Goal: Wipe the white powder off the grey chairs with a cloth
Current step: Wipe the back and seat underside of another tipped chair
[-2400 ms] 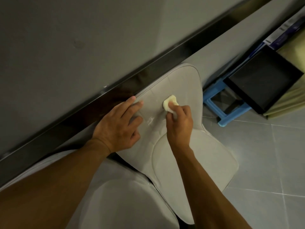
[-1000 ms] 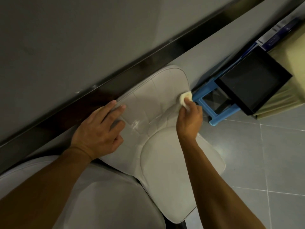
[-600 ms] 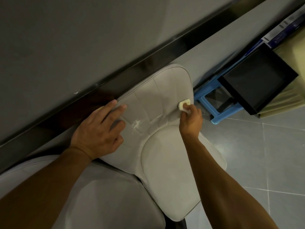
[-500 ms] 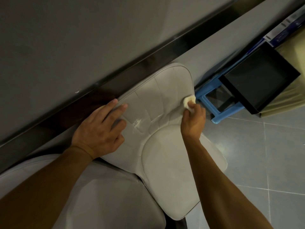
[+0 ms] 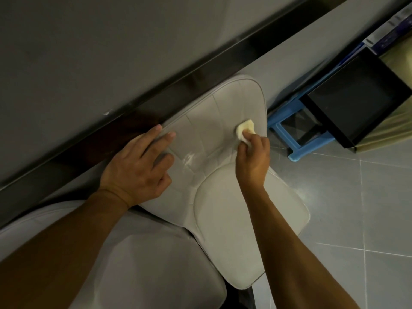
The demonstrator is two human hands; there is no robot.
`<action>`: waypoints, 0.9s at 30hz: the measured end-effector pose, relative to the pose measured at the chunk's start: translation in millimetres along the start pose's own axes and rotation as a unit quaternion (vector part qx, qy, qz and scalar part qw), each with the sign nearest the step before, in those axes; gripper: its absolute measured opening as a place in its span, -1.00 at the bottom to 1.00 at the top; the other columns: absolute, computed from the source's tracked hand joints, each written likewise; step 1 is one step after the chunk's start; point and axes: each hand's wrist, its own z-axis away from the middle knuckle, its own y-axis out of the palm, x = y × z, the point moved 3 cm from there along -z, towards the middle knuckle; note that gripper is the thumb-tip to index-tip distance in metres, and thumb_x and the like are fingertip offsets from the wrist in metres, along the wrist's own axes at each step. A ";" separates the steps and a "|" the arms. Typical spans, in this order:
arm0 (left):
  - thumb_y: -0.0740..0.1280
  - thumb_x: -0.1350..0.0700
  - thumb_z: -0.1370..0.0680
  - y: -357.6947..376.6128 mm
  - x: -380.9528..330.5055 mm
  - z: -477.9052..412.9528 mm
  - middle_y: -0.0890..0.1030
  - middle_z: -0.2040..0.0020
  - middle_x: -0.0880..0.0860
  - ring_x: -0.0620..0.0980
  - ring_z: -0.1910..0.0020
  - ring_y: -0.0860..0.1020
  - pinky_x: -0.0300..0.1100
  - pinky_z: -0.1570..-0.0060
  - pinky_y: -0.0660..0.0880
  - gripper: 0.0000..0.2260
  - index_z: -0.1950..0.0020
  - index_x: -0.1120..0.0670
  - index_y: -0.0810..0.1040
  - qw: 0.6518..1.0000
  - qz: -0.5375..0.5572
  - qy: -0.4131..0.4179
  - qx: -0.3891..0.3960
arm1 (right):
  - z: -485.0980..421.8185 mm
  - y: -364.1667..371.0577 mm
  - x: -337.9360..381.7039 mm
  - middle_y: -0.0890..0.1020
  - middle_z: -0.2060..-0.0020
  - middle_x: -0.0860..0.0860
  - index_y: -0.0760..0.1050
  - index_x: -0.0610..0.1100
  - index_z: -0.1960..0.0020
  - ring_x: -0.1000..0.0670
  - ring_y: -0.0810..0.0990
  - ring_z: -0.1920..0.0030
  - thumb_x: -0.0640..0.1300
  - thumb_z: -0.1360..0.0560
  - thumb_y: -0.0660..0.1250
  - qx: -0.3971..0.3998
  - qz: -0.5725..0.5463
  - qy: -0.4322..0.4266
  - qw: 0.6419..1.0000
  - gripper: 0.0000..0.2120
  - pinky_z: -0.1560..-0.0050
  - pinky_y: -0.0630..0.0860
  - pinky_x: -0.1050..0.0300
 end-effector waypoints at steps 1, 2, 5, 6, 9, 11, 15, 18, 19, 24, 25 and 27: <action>0.27 0.13 -0.49 -0.3 -0.2 -0.5 0.54 -0.36 0.26 0.30 -0.43 0.38 0.10 -0.29 0.39 -0.84 0.05 0.18 0.58 1.000 -0.001 -0.001 -0.001 | 2.5 0.2 14.4 0.43 -0.06 0.06 0.51 -0.19 -0.25 0.22 0.43 0.03 -0.26 -0.58 0.33 -0.005 -0.029 -0.056 0.998 -0.75 -0.06 0.40 0.43; 0.26 0.13 -0.50 -0.5 -0.7 -0.7 0.54 -0.36 0.26 0.30 -0.43 0.38 0.10 -0.29 0.38 -0.84 0.05 0.18 0.58 1.000 0.001 -0.001 0.000 | 4.4 1.8 28.0 0.46 -0.07 0.02 0.51 -0.18 -0.26 0.22 0.41 0.00 -0.26 -0.57 0.34 -0.014 -0.037 -0.114 0.993 -0.74 -0.06 0.38 0.43; 0.25 0.12 -0.50 -1.0 -1.5 -1.1 0.54 -0.36 0.25 0.30 -0.43 0.38 0.09 -0.28 0.38 -0.83 0.05 0.17 0.58 1.000 0.002 -0.002 0.003 | 2.8 13.7 45.6 0.52 -0.12 -0.05 0.51 -0.11 -0.29 0.09 0.43 -0.09 -0.17 -0.58 0.35 -0.014 0.002 -0.196 0.981 -0.72 -0.10 0.41 0.37; 0.25 0.12 -0.50 -0.9 -1.0 -1.1 0.54 -0.36 0.25 0.30 -0.43 0.38 0.09 -0.28 0.38 -0.82 0.05 0.17 0.59 1.000 0.002 -0.002 0.004 | 2.8 19.0 37.8 0.51 -0.11 -0.02 0.51 -0.07 -0.26 0.08 0.45 -0.09 -0.13 -0.59 0.34 0.005 -0.003 -0.168 0.986 -0.75 -0.09 0.43 0.35; 0.26 0.12 -0.50 -0.6 -0.7 -0.9 0.54 -0.37 0.25 0.30 -0.44 0.38 0.09 -0.29 0.37 -0.83 0.05 0.17 0.59 1.000 0.006 -0.003 0.007 | 12.3 26.4 -9.8 0.56 0.07 -0.05 0.52 -0.06 -0.03 -0.05 0.55 0.05 -0.03 -0.53 0.38 0.078 -0.178 0.172 0.966 -0.87 0.09 0.53 0.13; 0.26 0.12 -0.50 -0.3 -0.6 -1.2 0.54 -0.37 0.25 0.30 -0.44 0.38 0.09 -0.29 0.37 -0.83 0.05 0.17 0.59 1.000 0.008 -0.004 0.002 | 24.4 23.8 -31.9 0.57 0.15 -0.01 0.52 -0.09 0.02 -0.08 0.59 0.11 -0.08 -0.53 0.38 0.076 -0.185 0.301 0.932 -0.90 0.12 0.55 0.09; 0.23 0.12 -0.51 -0.2 0.5 -0.2 0.48 -0.39 0.23 0.29 -0.44 0.38 0.10 -0.28 0.39 -0.82 0.05 0.18 0.58 1.000 0.009 -0.006 -0.001 | 27.0 9.6 -9.6 0.46 0.00 0.10 0.52 -0.13 -0.23 0.15 0.47 0.07 -0.25 -0.59 0.32 0.023 0.007 0.025 0.999 -0.78 0.02 0.47 0.37; 0.24 0.13 -0.51 -0.5 -0.5 -0.7 0.50 -0.38 0.23 0.28 -0.44 0.38 0.09 -0.28 0.39 -0.82 0.06 0.18 0.60 1.000 0.010 -0.006 -0.001 | 25.7 15.5 22.3 0.47 -0.11 -0.02 0.49 -0.16 -0.31 0.13 0.43 -0.05 -0.27 -0.59 0.32 0.004 -0.006 -0.128 0.992 -0.70 -0.08 0.39 0.41; 0.24 0.13 -0.50 -0.5 -1.1 -1.0 0.52 -0.37 0.23 0.28 -0.44 0.38 0.08 -0.28 0.39 -0.82 0.07 0.18 0.60 1.000 0.008 -0.006 0.000 | 25.0 21.6 29.7 0.47 -0.11 0.01 0.50 -0.14 -0.31 0.17 0.43 -0.04 -0.23 -0.60 0.31 0.015 0.010 -0.141 0.990 -0.72 -0.08 0.39 0.42; 0.25 0.12 -0.51 -0.4 -0.4 -0.7 0.48 -0.40 0.22 0.28 -0.44 0.37 0.09 -0.28 0.38 -0.84 0.05 0.17 0.57 1.000 0.008 -0.004 0.002 | 29.7 36.1 -20.7 0.52 0.21 0.08 0.52 -0.19 -0.04 0.05 0.53 0.15 -0.13 -0.58 0.35 0.045 -0.033 0.172 0.984 -0.87 0.23 0.46 0.38; 0.25 0.12 -0.51 0.2 0.3 -0.4 0.46 -0.41 0.22 0.28 -0.44 0.37 0.09 -0.28 0.38 -0.83 0.04 0.17 0.57 1.000 0.008 -0.003 0.001 | 36.0 34.0 -29.3 0.50 0.20 0.09 0.51 -0.19 -0.06 0.02 0.55 0.15 -0.13 -0.58 0.35 0.054 -0.007 0.209 0.976 -0.87 0.22 0.47 0.40; 0.24 0.11 -0.52 1.1 0.8 1.1 0.43 -0.41 0.21 0.28 -0.44 0.37 0.09 -0.28 0.38 -0.84 0.02 0.17 0.55 1.000 0.011 -0.002 0.001 | 48.3 29.5 -31.3 0.46 0.09 0.11 0.52 -0.13 -0.19 0.11 0.54 0.10 -0.17 -0.61 0.32 0.056 0.013 0.175 0.983 -0.83 0.09 0.47 0.44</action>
